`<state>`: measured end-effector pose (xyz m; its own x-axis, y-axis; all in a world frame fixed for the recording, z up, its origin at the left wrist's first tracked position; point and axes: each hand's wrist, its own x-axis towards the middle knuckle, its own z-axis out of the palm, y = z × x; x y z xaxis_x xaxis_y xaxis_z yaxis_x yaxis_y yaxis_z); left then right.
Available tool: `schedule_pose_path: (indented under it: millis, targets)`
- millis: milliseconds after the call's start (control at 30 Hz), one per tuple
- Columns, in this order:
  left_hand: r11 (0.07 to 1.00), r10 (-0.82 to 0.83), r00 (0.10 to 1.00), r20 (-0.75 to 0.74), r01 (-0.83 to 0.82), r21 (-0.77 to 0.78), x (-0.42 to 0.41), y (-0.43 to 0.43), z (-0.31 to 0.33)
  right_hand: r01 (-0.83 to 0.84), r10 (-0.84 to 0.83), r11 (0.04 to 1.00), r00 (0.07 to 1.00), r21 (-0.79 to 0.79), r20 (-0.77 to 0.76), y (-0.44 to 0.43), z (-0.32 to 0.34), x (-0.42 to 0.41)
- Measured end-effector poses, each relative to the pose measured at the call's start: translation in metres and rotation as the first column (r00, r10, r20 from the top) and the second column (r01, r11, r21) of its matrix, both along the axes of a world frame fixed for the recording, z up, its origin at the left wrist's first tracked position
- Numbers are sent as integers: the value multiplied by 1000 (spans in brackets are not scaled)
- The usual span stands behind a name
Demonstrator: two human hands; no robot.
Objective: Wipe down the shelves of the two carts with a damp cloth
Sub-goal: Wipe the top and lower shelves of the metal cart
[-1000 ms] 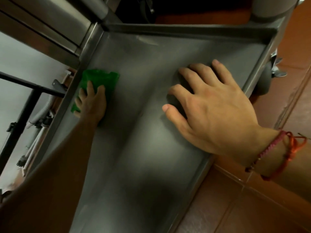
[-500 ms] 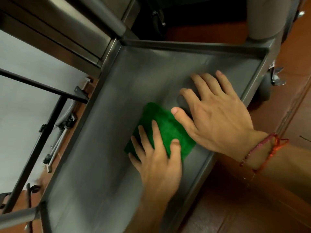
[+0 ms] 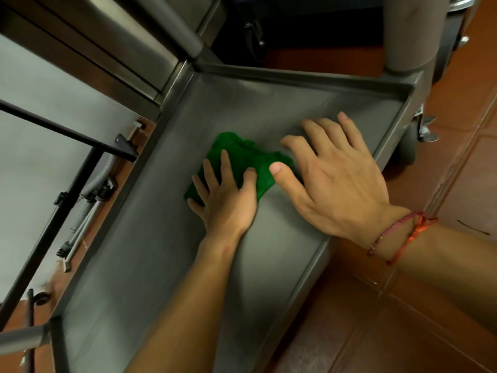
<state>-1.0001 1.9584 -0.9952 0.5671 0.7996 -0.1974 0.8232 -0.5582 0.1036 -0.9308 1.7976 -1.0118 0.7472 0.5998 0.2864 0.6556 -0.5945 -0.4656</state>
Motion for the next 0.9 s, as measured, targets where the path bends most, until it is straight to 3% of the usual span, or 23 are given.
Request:
schedule_pose_path:
  millis: [133,333,400,467,567,700,900]
  targets:
    - [999,32,999,-16,-32,-13,-2,-17,4,-50,55,984,998,170,-29,-5,2,3]
    - [1000,13,998,-69,-14,-19,-12,-72,5,-59,285,838,895,542,-344,-15,14,21]
    - [1000,3,997,-75,-5,-24,-14,-90,2,-96,301,831,906,548,-298,-25,16,34]
    - [999,-4,997,-74,1,-39,-14,-93,2,-214,299,865,946,453,-123,-40,12,49]
    - [993,-118,993,-25,118,-2,-18,-74,8,-324,314,939,944,118,100,-66,-1,69]
    - [953,-303,953,3,303,31,-22,-58,5,-302,348,920,922,-251,167,-88,-10,77]
    - [956,-288,957,-15,289,60,-7,-93,-2,-284,331,926,928,-248,172,-84,-16,74]
